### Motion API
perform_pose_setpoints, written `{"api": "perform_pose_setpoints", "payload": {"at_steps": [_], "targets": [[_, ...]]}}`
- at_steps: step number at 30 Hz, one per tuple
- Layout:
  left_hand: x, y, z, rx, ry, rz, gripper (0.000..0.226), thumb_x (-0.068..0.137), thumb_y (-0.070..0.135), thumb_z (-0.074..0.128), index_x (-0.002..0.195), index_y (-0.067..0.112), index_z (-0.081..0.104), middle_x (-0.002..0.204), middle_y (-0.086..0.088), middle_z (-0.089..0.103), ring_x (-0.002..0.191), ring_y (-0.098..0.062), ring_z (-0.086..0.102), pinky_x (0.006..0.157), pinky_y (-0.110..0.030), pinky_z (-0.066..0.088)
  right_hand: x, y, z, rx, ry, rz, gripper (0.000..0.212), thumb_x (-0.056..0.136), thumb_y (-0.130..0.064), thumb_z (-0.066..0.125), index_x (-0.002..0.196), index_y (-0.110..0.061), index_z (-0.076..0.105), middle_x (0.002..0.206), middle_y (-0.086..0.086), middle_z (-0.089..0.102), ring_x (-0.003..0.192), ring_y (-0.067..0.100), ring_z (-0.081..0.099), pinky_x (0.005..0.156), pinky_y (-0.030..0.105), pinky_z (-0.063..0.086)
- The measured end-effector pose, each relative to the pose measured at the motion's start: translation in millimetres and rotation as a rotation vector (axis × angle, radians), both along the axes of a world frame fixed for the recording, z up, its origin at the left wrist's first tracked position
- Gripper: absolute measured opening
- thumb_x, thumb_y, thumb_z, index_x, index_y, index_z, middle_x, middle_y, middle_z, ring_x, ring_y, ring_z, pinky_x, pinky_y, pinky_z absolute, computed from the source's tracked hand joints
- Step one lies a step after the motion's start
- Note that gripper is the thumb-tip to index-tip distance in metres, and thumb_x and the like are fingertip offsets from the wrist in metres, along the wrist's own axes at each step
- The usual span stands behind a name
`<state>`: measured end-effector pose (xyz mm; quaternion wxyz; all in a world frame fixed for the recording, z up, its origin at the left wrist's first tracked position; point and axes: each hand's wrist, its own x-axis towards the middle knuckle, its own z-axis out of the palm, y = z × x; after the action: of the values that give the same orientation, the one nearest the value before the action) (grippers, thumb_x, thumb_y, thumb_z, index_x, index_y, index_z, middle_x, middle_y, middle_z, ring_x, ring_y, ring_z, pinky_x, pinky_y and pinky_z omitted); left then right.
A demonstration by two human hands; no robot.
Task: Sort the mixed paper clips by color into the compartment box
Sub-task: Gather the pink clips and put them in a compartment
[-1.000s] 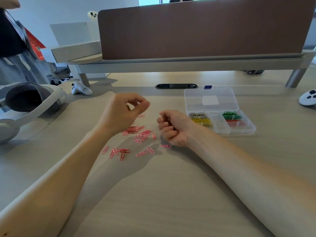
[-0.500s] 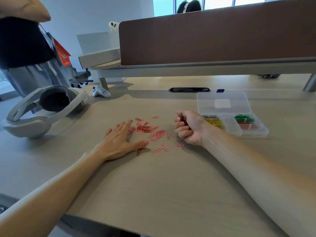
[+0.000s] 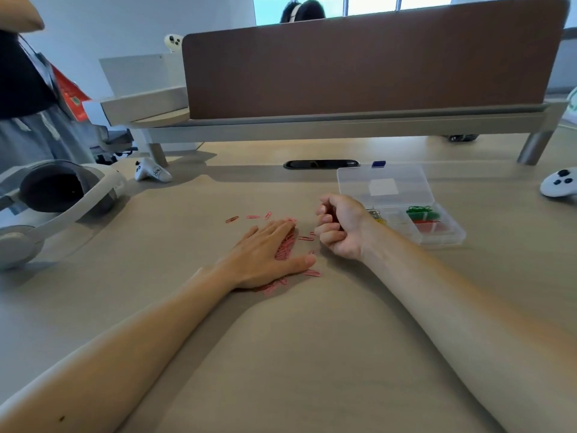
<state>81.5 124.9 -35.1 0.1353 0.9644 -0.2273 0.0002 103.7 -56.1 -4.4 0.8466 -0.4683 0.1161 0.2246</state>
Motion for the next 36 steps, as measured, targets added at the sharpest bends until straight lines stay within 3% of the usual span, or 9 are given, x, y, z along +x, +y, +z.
{"api": "perform_pose_setpoints", "payload": {"at_steps": [3,5,6,8,12,17,22,27,36], "targets": [[9.2,-1.5,3.5,-0.382,0.0,0.04,0.067,0.086,0.063,0.044,0.136,0.018,0.048,0.134,-0.001,0.053,0.117,-0.014,0.051,0.103,-0.035,0.042,3.2,-3.2,-0.2,0.003,-0.003,0.002,0.038,0.099,-0.026,0.037,0.062,-0.016,0.039,0.046,-0.005,0.03,0.03,0.004,0.019,0.026,0.013,0.01],[23.2,6.1,14.7,-0.514,-0.163,0.169,0.036,0.094,0.036,0.053,0.119,0.013,0.061,0.111,-0.002,0.061,0.092,-0.013,0.057,0.085,-0.032,0.049,4.0,-4.2,-1.2,0.012,0.003,0.012,0.038,0.1,-0.027,0.036,0.063,-0.017,0.038,0.045,-0.005,0.03,0.031,0.004,0.019,0.026,0.014,0.011],[31.7,13.2,20.4,-0.517,-0.249,0.248,0.025,0.094,0.025,0.056,0.113,0.011,0.065,0.102,-0.001,0.062,0.085,-0.015,0.057,0.08,-0.032,0.048,4.1,-4.4,-1.8,0.013,0.008,0.016,0.038,0.1,-0.028,0.036,0.063,-0.018,0.038,0.045,-0.005,0.03,0.031,0.004,0.019,0.026,0.014,0.01],[49.2,32.8,25.6,-0.473,-0.318,0.406,0.021,0.091,0.019,0.059,0.108,0.01,0.068,0.096,-0.003,0.063,0.087,-0.022,0.06,0.079,-0.031,0.045,3.5,-4.4,-2.8,0.002,0.009,0.021,0.039,0.1,-0.029,0.037,0.063,-0.018,0.038,0.045,-0.006,0.03,0.031,0.004,0.018,0.028,0.014,0.01],[65.0,64.5,12.8,-0.282,-0.149,0.577,0.031,0.084,0.031,0.07,0.106,0.009,0.069,0.105,-0.009,0.064,0.1,-0.027,0.058,0.087,-0.033,0.044,4.8,-3.3,-4.2,-0.013,0.005,0.017,0.038,0.099,-0.028,0.038,0.063,-0.018,0.039,0.047,-0.005,0.031,0.033,0.004,0.018,0.027,0.014,0.01],[68.2,62.0,14.3,-0.232,-0.075,0.517,0.012,0.084,0.023,0.072,0.08,0.012,0.069,0.084,-0.008,0.068,0.075,-0.02,0.056,0.07,-0.029,0.041,7.5,-2.1,-6.8,-0.032,-0.002,0.028,0.038,0.099,-0.028,0.038,0.063,-0.017,0.04,0.049,-0.005,0.031,0.034,0.004,0.019,0.024,0.016,0.014],[62.4,55.3,14.5,-0.247,-0.068,0.321,0.008,0.085,0.018,0.071,0.08,0.015,0.065,0.08,-0.002,0.064,0.076,-0.019,0.056,0.07,-0.027,0.041,6.4,-3.1,-7.2,-0.036,-0.002,0.016,0.038,0.099,-0.028,0.038,0.063,-0.017,0.04,0.049,-0.005,0.031,0.035,0.004,0.019,0.025,0.016,0.013],[48.1,36.4,18.1,-0.322,-0.058,0.013,0.008,0.082,0.014,0.073,0.088,0.018,0.069,0.078,0.004,0.064,0.071,-0.005,0.057,0.064,-0.006,0.041,6.4,-1.8,-6.9,-0.043,-0.009,0.028,0.038,0.1,-0.028,0.037,0.063,-0.017,0.041,0.049,-0.004,0.032,0.034,0.005,0.02,0.025,0.016,0.014],[49.7,25.5,24.6,-0.061,0.016,-0.044,0.007,0.084,0.013,0.071,0.082,0.019,0.07,0.079,0.004,0.067,0.074,-0.013,0.059,0.065,-0.02,0.043,6.3,-1.0,-6.3,-0.031,-0.01,0.043,0.037,0.099,-0.026,0.036,0.064,-0.016,0.04,0.047,-0.004,0.031,0.031,0.004,0.02,0.024,0.015,0.013]]}}
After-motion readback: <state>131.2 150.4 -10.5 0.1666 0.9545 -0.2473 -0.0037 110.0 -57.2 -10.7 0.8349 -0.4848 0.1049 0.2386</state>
